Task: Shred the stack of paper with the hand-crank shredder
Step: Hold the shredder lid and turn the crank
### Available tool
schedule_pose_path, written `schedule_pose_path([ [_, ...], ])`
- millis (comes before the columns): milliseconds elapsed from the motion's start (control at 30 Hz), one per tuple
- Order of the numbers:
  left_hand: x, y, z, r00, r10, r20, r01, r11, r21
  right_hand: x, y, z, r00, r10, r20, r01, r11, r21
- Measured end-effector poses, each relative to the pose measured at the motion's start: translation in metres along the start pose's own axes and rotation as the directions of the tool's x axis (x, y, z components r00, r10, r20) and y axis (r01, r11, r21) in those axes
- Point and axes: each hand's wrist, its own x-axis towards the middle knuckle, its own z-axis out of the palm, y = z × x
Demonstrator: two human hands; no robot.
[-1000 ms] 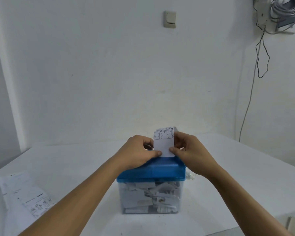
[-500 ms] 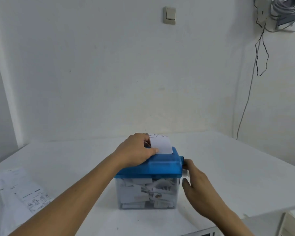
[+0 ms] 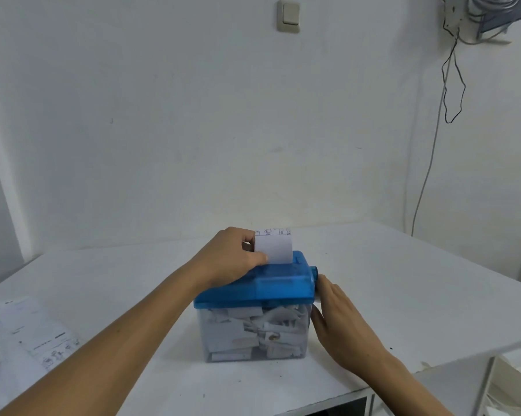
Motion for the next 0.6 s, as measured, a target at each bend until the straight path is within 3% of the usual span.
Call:
schedule_pose_path([
  [267, -0.002, 0.002, 0.004, 0.999, 0.036, -0.021, -0.035, 0.998, 0.057, -0.002, -0.013, 0.005, 0.998, -0.007, 0.058, 0.014, 0.991, -0.132],
  [433, -0.005, 0.009, 0.009, 0.999, -0.027, -0.038, 0.033, 0.982, 0.185, -0.007, -0.027, -0.008, 0.988, 0.121, 0.096, -0.099, 0.972, -0.213],
  [600, -0.004, 0.009, 0.009, 0.999, -0.032, -0.017, 0.035, 0.978, 0.206, -0.011, -0.036, -0.019, 0.983, 0.147, 0.110, -0.103, 0.937, -0.335],
])
